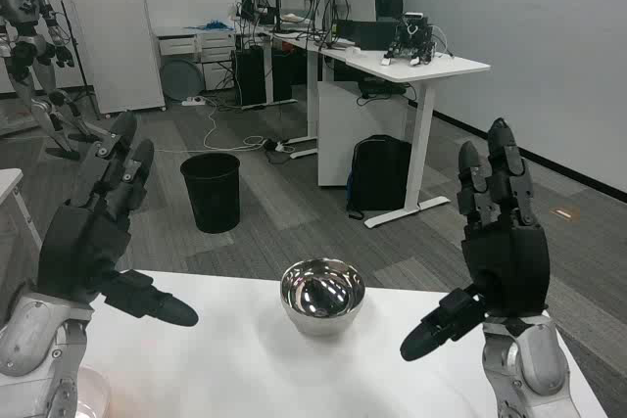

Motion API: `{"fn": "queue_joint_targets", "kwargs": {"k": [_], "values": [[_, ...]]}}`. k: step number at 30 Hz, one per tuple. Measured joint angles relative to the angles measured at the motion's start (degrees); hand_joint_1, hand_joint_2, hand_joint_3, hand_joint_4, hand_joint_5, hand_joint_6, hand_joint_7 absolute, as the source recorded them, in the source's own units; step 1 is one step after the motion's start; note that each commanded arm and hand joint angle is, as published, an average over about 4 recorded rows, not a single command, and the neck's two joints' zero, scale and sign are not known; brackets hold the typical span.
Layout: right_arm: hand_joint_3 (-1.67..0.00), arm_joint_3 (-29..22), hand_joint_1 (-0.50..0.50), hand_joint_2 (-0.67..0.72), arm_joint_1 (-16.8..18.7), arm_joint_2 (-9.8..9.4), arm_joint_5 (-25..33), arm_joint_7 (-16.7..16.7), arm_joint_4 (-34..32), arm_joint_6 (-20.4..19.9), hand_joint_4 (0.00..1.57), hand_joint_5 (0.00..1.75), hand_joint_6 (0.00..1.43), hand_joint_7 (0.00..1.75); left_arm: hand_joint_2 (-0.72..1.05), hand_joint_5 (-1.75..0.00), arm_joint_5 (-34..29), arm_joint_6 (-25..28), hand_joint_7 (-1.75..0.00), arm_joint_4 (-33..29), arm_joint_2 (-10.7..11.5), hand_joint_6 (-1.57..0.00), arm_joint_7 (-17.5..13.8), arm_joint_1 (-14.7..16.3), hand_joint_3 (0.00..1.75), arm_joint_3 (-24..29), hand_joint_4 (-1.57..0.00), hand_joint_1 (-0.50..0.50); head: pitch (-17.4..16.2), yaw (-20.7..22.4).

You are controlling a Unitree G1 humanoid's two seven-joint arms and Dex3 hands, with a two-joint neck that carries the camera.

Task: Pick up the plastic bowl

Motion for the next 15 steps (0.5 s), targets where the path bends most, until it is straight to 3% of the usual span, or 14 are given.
{"fn": "queue_joint_targets", "kwargs": {"k": [2, 5, 7, 15], "values": [[0.0, -1.92, -0.46, 0.27, 0.29, 0.05, -2.16, 0.69, -2.81, 4.45, 0.0, 0.0, 0.0, 0.0, 0.96, 0.0, -1.08, -0.73, 0.0, 0.16, 0.41, 0.0, 2.96, -0.06, 0.07, -1.5, 0.0, -0.5, -0.56, 0.63], [0.0, -8.56, -0.46, 0.23, 0.73, 0.11, -9.28, 3.56, -12.65, 18.07, 0.0, 0.0, 0.0, 0.0, 0.96, 0.0, -5.08, -3.73, 0.0, 0.47, 2.03, 0.0, 12.7, -1.05, 0.07, -6.68, 0.0, -0.5, -1.08, 1.48], [0.0, -11.74, -0.46, 0.22, 0.71, 0.07, -11.83, 4.79, -17.07, 22.82, 0.0, 0.0, 0.0, 0.0, 0.96, 0.0, -6.96, -5.54, 0.0, 0.51, 3.1, 0.0, 16.69, -2.29, 0.04, -8.82, 0.0, -0.5, -1.07, 1.47], [0.0, -12.95, -0.46, 0.27, 0.7, -0.44, -12.3, 5.43, -18.4, 24.31, 0.0, 0.0, 0.0, 0.0, 0.96, 0.0, -7.64, -6.49, 0.0, 0.51, 3.79, 0.0, 17.91, -3.16, 0.04, -9.89, 0.0, -0.5, -1.14, 1.21]]}}
